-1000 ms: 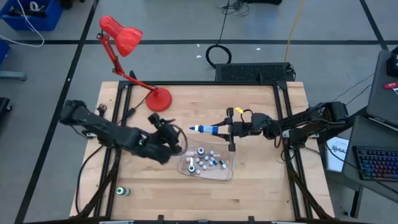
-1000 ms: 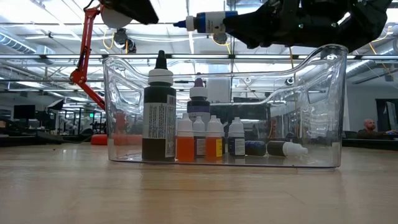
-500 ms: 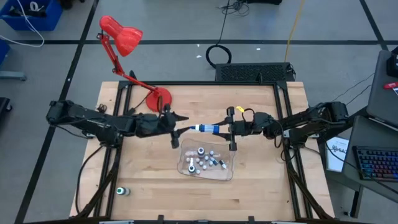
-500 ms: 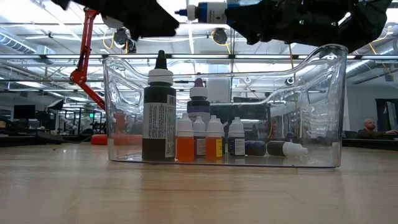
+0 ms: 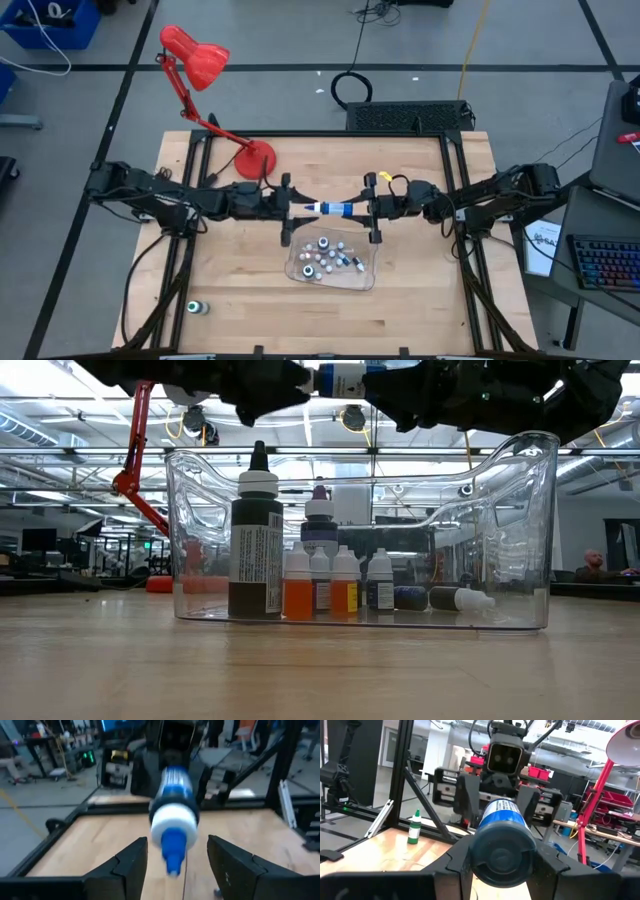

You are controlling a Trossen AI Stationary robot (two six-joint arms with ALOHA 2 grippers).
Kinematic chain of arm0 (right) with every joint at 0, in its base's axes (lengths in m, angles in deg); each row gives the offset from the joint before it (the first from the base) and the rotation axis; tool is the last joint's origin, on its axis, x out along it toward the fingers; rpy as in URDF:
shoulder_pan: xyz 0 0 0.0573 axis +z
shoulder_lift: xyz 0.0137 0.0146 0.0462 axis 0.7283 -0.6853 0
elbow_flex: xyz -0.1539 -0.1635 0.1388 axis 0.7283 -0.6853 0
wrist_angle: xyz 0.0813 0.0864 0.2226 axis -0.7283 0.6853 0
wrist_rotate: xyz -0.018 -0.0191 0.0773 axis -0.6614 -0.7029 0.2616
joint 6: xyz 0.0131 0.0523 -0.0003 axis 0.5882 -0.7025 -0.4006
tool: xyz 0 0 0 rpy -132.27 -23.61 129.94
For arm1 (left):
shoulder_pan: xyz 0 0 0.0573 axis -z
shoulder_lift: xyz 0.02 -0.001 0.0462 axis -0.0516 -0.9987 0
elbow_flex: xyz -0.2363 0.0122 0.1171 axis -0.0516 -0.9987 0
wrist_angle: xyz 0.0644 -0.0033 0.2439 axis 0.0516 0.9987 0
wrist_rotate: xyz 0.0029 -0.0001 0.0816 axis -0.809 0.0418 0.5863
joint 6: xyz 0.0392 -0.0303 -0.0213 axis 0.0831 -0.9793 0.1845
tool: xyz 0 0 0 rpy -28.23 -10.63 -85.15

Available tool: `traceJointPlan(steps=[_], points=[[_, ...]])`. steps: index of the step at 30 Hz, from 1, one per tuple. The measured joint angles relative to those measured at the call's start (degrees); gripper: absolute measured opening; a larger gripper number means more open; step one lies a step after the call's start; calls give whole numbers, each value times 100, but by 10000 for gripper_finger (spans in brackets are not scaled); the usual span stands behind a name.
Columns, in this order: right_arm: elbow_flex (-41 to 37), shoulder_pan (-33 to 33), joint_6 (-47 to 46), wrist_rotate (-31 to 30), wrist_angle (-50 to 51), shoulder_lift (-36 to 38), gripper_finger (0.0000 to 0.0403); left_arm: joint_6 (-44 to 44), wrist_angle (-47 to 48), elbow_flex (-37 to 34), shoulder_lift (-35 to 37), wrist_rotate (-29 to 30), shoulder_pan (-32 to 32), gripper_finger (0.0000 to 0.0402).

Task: Pick & Place food coloring
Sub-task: Put the large blue food coloring bottle into the transparent bin

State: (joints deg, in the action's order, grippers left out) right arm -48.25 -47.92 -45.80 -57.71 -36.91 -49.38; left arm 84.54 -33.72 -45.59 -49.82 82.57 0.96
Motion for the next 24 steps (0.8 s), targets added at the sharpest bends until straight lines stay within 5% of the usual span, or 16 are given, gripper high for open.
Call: traceJointPlan(steps=[24], points=[[0, -4, 5, 2, -4, 0, 123, 328, -983, 4, -511, -125, -30, 241]])
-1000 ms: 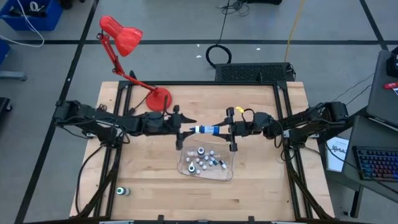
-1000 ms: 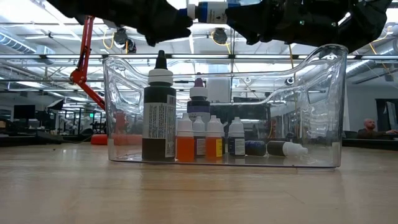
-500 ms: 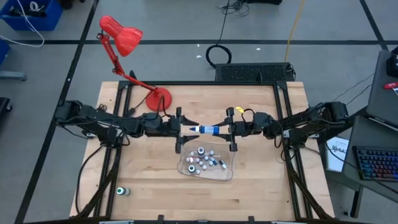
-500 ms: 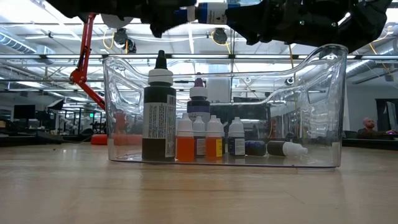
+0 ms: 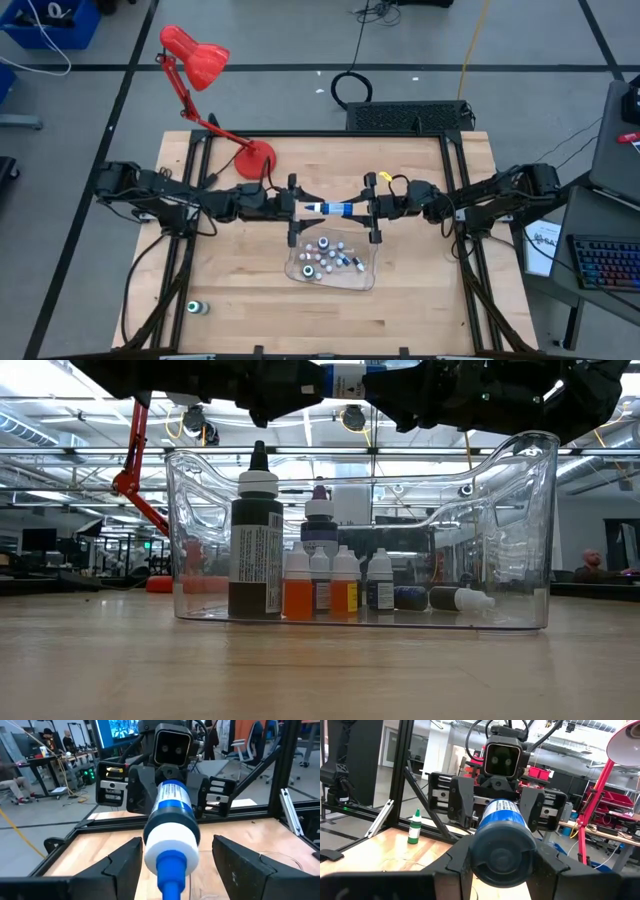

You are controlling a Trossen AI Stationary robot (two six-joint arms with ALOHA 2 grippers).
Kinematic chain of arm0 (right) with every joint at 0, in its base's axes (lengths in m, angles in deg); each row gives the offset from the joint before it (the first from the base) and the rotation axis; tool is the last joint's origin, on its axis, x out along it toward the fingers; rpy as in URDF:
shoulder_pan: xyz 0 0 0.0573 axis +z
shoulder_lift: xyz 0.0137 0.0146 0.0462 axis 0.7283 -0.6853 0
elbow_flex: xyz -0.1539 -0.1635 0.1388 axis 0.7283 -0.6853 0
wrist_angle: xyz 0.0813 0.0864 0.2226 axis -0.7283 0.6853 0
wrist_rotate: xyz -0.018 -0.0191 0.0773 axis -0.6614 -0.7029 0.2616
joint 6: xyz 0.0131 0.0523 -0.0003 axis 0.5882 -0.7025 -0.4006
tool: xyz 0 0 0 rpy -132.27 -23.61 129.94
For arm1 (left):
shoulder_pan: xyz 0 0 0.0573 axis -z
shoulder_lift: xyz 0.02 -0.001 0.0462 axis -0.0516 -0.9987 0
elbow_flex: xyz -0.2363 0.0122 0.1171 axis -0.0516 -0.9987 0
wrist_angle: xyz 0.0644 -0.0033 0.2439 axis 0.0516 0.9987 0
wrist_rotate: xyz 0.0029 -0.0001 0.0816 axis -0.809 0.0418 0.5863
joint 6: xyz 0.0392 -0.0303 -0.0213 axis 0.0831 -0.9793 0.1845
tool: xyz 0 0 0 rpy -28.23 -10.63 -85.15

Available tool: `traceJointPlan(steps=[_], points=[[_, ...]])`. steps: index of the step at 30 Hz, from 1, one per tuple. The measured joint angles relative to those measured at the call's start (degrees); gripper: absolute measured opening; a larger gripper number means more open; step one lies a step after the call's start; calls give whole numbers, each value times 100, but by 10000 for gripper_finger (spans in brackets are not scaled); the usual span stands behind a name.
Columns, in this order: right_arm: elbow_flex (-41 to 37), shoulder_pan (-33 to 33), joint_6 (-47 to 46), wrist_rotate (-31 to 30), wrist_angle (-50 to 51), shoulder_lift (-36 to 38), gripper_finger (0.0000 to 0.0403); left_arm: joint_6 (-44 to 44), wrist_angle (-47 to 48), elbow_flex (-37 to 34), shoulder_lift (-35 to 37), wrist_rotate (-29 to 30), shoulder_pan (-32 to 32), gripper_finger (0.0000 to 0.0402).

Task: Pick & Place food coloring
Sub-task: Put the large blue food coloring bottle into the transparent bin

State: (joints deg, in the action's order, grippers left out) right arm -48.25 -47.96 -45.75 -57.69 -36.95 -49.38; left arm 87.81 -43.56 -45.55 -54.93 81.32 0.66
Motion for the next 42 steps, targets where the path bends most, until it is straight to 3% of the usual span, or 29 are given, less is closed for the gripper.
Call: traceJointPlan(steps=[17, 37, 42], points=[[0, 0, 0, 2, 2, 0, 123, 244, 374, 0, 355, -1, 33, 241], [2, 2, -42, 80, -39, 0, 123, 336, 452, -2, 286, -45, -109, 240], [2, 4, -44, 146, -42, 0, 123, 429, 444, -2, 286, -239, -118, 199]])
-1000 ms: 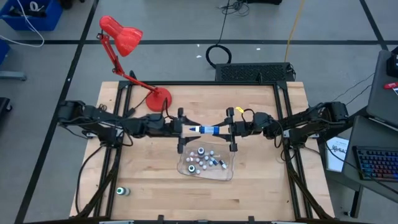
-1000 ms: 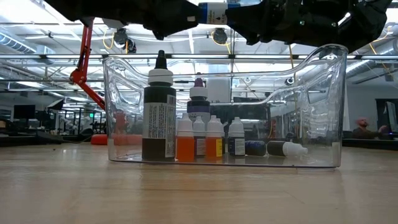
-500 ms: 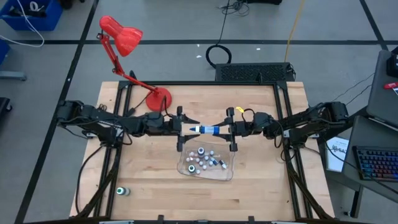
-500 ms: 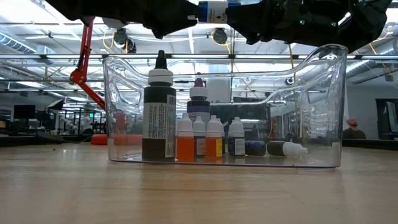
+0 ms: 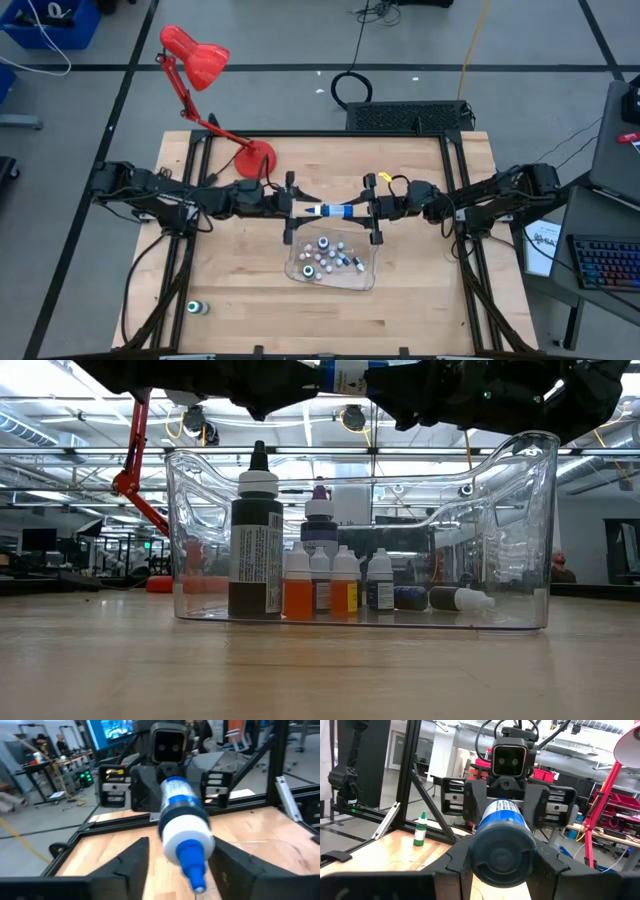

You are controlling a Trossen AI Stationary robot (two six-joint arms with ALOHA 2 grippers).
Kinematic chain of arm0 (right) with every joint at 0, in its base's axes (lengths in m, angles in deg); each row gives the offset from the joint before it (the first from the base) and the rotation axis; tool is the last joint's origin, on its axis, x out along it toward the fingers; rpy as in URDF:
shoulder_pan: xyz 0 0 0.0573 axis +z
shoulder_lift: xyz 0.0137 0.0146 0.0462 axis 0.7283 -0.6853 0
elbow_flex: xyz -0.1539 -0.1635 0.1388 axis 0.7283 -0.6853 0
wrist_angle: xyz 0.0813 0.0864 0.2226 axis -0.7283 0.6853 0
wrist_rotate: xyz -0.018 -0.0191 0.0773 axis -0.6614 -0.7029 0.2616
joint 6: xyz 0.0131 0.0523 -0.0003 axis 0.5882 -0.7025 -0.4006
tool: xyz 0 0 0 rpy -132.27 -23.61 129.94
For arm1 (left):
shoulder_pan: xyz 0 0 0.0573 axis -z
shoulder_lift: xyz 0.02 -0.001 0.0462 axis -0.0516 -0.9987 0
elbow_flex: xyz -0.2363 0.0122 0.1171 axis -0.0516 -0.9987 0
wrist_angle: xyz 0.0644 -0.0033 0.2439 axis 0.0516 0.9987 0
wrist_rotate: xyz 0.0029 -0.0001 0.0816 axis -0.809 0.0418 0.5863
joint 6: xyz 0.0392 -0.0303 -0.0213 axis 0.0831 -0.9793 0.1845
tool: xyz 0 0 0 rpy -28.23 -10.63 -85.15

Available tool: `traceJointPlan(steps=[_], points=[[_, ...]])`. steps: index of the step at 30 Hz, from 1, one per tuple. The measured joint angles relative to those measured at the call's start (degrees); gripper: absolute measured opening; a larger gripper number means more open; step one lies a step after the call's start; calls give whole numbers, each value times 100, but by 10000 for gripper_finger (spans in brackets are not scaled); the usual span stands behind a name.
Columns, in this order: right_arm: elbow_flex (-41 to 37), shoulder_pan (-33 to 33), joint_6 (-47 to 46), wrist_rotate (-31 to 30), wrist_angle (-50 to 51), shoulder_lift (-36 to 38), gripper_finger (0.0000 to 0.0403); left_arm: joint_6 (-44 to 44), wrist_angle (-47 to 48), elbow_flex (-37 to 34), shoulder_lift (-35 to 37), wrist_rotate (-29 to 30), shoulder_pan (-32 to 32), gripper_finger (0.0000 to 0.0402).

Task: Pick & Place food coloring
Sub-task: Put the large blue food coloring bottle into the transparent bin

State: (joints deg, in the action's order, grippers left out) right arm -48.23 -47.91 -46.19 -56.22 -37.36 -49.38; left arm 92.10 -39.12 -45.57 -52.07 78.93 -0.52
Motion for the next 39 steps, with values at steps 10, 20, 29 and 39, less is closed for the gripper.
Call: traceJointPlan(steps=[10, 20, 29, 39], points=[[0, -2, -7, -17, 1, 2, 123, 9, -142, -1, 3, -355, -140, 117], [-80, 0, -366, -471, 223, 105, 239, -822, 3132, 1241, 538, 1201, 509, 117], [-79, 15, -329, -757, 1704, 993, 336, -1382, 5611, 3190, -167, 1650, 1573, 117], [-85, 13, -443, -756, 3201, 2514, 334, -1382, 7187, 5021, -2121, 1421, 1675, 117]])
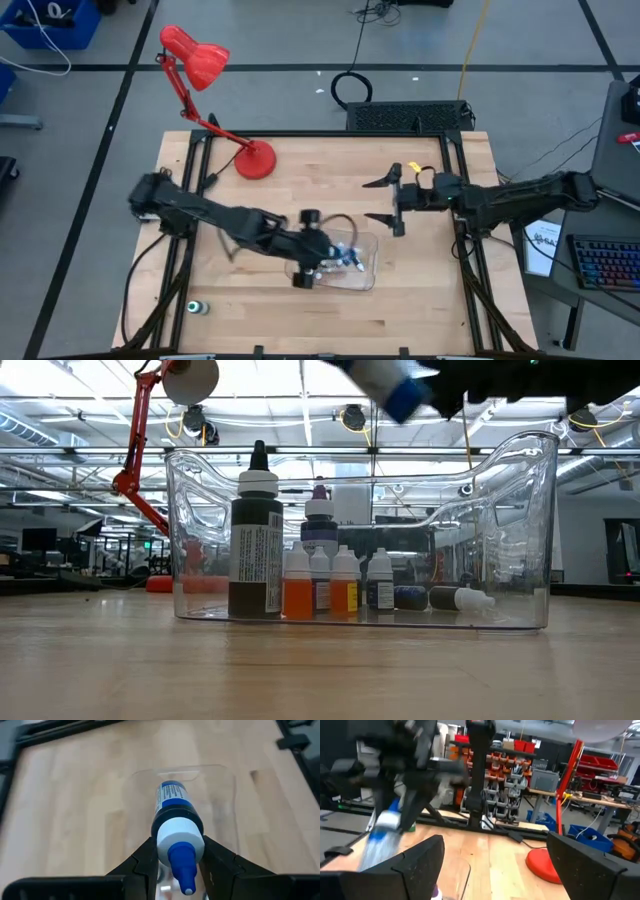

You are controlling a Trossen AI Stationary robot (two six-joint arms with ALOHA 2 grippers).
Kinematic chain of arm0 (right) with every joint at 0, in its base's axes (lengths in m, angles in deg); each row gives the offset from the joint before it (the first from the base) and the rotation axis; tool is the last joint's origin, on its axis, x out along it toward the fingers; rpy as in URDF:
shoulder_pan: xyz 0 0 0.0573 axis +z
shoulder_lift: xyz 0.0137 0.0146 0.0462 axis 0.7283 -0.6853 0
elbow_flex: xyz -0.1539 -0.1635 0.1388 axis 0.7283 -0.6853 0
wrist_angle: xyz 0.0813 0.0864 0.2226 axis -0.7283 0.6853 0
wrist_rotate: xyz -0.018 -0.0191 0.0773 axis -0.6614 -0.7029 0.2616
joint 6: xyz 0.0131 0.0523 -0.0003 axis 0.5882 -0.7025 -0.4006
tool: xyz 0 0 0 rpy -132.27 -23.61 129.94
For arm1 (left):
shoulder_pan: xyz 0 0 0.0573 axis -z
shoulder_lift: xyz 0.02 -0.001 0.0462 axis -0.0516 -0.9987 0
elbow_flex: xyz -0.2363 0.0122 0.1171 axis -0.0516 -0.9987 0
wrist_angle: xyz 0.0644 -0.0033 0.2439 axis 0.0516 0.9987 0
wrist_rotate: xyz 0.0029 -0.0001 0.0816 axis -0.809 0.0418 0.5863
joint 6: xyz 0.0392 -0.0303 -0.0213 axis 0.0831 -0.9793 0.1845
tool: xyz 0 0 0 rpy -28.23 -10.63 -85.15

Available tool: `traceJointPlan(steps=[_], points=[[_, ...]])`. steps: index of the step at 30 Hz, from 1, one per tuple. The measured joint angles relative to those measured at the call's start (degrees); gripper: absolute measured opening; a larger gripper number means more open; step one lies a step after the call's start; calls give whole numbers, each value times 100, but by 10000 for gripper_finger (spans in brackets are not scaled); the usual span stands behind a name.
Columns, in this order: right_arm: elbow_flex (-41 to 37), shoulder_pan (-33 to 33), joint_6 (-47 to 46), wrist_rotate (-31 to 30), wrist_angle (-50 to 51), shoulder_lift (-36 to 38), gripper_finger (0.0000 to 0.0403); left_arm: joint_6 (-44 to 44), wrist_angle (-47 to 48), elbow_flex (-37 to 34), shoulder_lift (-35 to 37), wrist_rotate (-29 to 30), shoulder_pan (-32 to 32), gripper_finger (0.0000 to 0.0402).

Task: Pick & Place food coloring
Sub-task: Put the large blue food coloring bottle into the transparent bin

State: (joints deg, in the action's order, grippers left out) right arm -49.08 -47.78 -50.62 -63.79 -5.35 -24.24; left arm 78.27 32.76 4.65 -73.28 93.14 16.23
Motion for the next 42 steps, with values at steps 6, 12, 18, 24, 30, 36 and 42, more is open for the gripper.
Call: traceJointPlan(steps=[6, 12, 18, 24, 30, 36, 42], points=[[0, 0, -48, 4, 632, 803, 334, 352, 770, 1306, -1056, -467, -199, 117], [2, 0, -13, 7, 1102, 1282, 334, 702, 1757, 2611, -1905, -475, -407, 117], [2, 0, 3, 7, 1345, 1436, 334, 905, 1933, 3005, -2333, -662, -689, 117], [2, 0, 78, 7, 1453, 1434, 334, 713, 2152, 2860, -2542, -744, -942, 117], [4, 0, 155, 7, 1516, 1449, 334, 722, 2073, 2845, -2728, -1123, -1029, 117], [4, 0, 192, 9, 1513, 1429, 334, 765, 2013, 2834, -2886, -1345, -1029, 117], [4, 0, 192, 7, 1529, 1427, 334, 760, 2019, 2827, -3013, -1384, -1066, 117]])
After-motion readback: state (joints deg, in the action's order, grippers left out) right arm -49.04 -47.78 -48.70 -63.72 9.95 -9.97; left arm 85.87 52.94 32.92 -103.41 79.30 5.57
